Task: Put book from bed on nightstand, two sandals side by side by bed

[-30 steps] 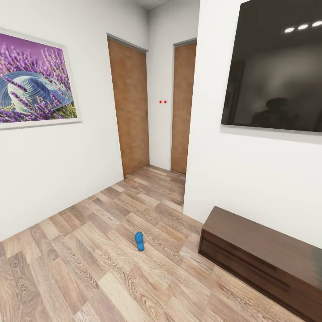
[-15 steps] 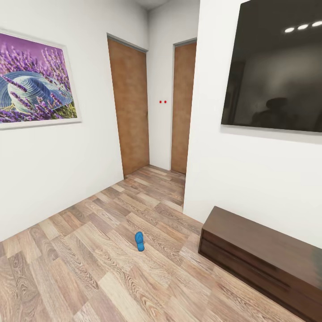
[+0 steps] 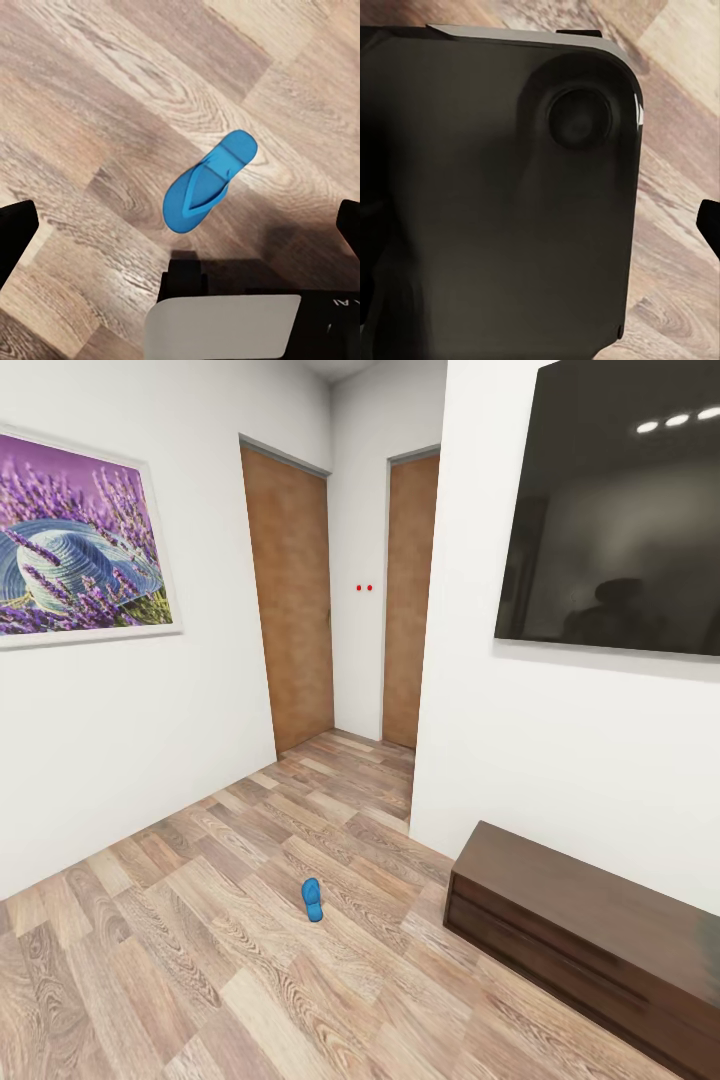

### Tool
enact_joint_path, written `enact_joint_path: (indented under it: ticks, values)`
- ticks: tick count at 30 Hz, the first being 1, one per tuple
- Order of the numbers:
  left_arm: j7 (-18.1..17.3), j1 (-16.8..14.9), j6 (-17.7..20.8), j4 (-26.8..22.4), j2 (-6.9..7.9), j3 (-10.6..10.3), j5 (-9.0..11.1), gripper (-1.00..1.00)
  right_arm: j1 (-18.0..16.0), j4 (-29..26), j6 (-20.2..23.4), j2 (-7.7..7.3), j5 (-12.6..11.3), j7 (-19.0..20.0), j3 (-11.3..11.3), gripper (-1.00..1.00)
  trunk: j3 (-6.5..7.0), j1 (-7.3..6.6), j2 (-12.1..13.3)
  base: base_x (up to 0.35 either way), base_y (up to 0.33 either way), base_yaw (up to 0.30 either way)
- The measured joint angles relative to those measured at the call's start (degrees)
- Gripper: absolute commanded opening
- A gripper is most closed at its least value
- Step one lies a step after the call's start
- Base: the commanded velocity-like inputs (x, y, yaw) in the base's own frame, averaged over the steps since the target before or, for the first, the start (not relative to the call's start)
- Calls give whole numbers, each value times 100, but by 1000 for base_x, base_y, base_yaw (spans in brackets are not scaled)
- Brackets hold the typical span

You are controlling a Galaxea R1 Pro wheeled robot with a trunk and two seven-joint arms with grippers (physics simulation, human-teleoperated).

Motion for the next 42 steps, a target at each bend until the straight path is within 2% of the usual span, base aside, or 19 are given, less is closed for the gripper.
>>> enact_joint_path:
  ticks: [6, 14, 19, 42]
  values:
    - [2, 0, -8, -4, 0, 0, 1, 100, 0, 4, 0, -67, -7, 0, -4, 100, 0, 0, 0, 0, 0, 0]
    - [3, 0, -143, -1, 0, -4, -6, 100, 0, 20, 0, -319, -34, -2, -20, 100, 0, 0, 0, 0, 0, 0]
    - [3, 0, -203, 0, 0, -5, -12, 100, 0, 28, -1, -407, -39, -6, -22, 100, 0, 0, 0, 0, 0, 0]
    - [3, 0, -230, 0, 4, -6, -15, 100, 0, 17, -8, -424, -42, -8, -22, 100, 0, 0, 0, -31, 8, 0]
